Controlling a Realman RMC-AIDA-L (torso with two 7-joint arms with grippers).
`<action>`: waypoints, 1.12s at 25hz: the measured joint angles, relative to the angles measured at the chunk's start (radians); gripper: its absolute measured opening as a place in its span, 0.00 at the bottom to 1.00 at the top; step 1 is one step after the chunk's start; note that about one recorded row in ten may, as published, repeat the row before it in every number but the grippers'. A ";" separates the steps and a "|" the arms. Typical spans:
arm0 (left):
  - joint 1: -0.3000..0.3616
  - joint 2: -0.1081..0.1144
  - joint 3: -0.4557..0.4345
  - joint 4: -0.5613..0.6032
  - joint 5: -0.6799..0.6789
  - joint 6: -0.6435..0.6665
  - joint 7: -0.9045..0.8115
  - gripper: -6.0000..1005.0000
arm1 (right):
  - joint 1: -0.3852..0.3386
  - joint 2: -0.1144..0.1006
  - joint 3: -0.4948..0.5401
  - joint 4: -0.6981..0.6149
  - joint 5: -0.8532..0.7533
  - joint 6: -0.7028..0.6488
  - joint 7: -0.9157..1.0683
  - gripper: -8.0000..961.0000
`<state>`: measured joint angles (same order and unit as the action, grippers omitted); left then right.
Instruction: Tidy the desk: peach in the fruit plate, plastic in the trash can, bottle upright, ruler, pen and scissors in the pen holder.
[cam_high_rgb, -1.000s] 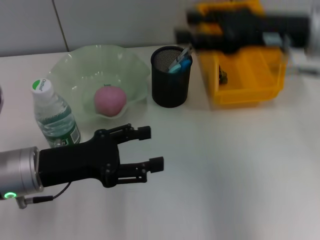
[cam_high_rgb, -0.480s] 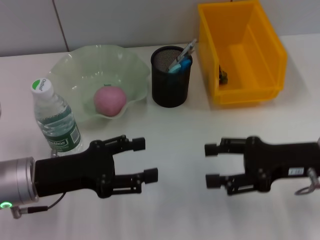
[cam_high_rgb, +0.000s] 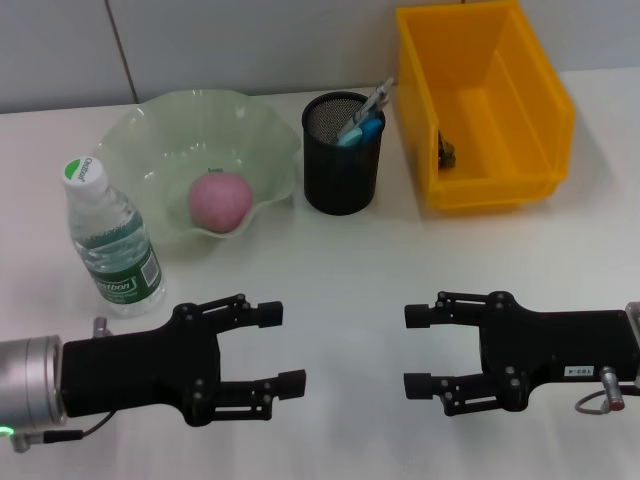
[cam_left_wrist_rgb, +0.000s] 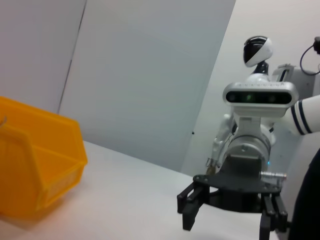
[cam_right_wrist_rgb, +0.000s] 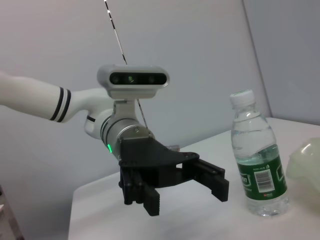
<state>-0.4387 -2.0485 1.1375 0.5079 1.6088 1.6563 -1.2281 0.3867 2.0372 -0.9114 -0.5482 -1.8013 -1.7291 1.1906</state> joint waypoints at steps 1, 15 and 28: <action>0.008 0.000 0.000 0.000 0.000 -0.004 0.020 0.86 | -0.001 0.000 0.000 0.000 0.001 0.002 -0.003 0.85; 0.019 0.008 -0.004 0.005 0.033 -0.020 0.083 0.86 | 0.008 0.000 0.003 0.016 0.007 0.044 -0.040 0.85; 0.012 0.010 -0.002 0.009 0.040 -0.017 0.085 0.86 | 0.009 0.001 0.034 0.010 0.008 0.044 -0.038 0.85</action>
<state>-0.4263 -2.0389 1.1351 0.5167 1.6491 1.6389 -1.1429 0.3953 2.0385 -0.8774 -0.5381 -1.7930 -1.6855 1.1530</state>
